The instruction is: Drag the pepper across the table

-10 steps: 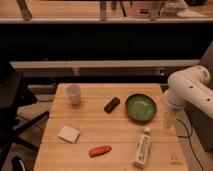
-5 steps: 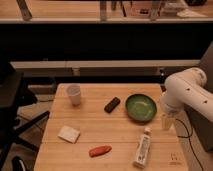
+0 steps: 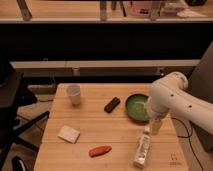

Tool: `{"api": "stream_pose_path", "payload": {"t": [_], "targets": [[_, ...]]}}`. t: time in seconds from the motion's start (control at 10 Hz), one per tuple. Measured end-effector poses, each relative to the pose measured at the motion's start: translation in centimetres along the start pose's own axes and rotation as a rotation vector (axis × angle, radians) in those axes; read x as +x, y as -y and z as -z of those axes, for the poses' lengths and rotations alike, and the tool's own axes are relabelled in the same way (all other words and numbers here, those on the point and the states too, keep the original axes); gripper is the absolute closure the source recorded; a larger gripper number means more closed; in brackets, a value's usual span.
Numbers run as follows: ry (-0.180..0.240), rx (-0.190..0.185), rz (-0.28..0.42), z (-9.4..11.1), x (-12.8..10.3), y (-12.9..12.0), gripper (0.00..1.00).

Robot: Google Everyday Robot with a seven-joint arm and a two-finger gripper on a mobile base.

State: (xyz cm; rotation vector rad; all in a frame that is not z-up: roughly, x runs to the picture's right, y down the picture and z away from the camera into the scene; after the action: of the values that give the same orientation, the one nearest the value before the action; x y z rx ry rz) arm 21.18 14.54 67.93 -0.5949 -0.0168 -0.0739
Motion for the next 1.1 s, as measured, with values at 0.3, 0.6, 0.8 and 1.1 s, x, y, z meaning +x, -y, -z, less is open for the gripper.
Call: {"api": "stream_pose_path", "payload": {"t": [0.3,0.6,0.8,1.1], "targets": [[0.024,-0.003,0.050,-1.3,-3.5,-1.0,0.20],[0.048,-0.006,0.095,-2.5,-5.8,-2.4,0.20],[0.064,-0.008,0.133,-3.1,-8.0,-3.2,0.20],[0.078,-0.007,0.195,-4.4,-11.1,-4.5,0.20]]}}
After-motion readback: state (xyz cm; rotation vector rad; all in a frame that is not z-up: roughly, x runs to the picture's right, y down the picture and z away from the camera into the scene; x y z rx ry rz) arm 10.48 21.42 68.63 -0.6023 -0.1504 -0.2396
